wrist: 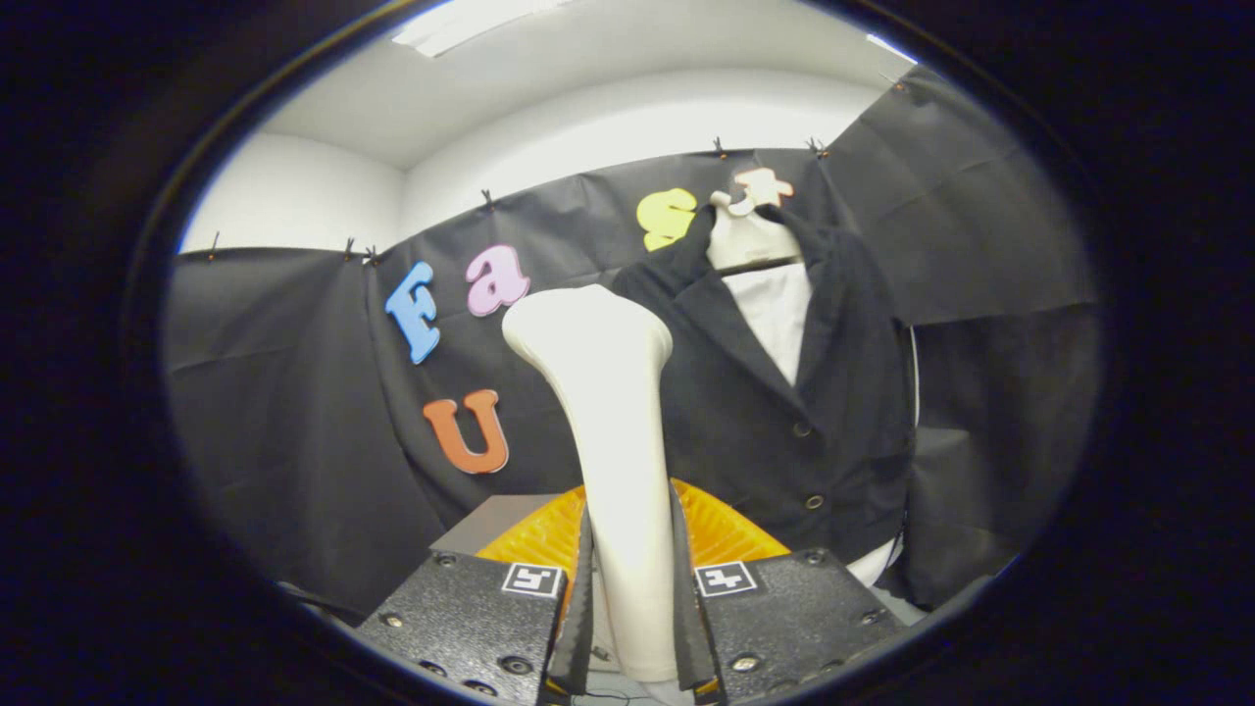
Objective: Iron the clothes twice with a garment steamer, once on the left side and once on the right side.
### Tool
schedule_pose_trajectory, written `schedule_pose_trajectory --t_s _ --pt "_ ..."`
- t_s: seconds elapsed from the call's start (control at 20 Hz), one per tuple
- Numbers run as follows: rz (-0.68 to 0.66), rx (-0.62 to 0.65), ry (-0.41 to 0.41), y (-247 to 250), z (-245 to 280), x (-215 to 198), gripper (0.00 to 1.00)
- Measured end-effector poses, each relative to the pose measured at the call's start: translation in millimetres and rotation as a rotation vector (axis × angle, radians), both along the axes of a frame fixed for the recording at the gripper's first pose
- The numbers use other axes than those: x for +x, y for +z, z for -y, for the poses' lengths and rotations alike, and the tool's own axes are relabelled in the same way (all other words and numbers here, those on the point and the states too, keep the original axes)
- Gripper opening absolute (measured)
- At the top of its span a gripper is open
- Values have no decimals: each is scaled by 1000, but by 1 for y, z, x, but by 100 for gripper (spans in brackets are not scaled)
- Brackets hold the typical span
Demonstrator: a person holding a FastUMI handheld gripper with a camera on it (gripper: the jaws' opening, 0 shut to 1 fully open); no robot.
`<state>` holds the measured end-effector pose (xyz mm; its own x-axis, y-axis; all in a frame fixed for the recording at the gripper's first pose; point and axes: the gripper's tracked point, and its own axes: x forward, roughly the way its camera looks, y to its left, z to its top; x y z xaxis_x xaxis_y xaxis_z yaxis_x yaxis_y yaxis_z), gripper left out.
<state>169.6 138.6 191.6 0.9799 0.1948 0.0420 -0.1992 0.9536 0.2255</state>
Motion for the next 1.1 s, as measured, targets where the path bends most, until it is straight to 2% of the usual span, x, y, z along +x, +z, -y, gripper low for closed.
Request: schedule_pose_trajectory --t_s 0.35,0.8,1.1 --pt "52 11 -94 47 54 36 36" --pt "82 -23 -164 87 60 116 36" --pt "65 -81 -221 80 56 155 36"
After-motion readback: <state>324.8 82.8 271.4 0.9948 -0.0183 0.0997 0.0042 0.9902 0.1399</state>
